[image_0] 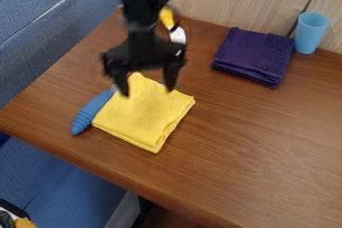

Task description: Move the yellow towel to the lower right side of the table

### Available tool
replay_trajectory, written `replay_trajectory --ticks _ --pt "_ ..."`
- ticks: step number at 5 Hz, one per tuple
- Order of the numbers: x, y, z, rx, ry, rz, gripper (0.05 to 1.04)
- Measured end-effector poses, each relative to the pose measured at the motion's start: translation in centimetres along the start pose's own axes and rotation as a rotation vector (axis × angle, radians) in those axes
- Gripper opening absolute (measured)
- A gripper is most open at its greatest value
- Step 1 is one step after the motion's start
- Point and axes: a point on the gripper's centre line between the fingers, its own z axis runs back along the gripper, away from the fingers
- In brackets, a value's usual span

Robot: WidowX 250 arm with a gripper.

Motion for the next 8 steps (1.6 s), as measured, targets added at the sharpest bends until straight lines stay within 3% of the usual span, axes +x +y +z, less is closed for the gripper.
replay_trajectory --ticks 1,2,4,5,8 --pt "-0.7 2.0 -1.9 0.035 0.035 0.029 1.000" --pt "-0.7 2.3 -2.9 0.062 0.032 0.010 1.001" --pt "-1.2 0.2 -3.1 0.060 0.021 -0.065 1.001" --pt "-1.5 -1.6 -3.1 0.071 0.038 -0.098 1.001" --pt "-8.4 -7.7 -2.4 -0.050 0.099 -0.361 0.999"
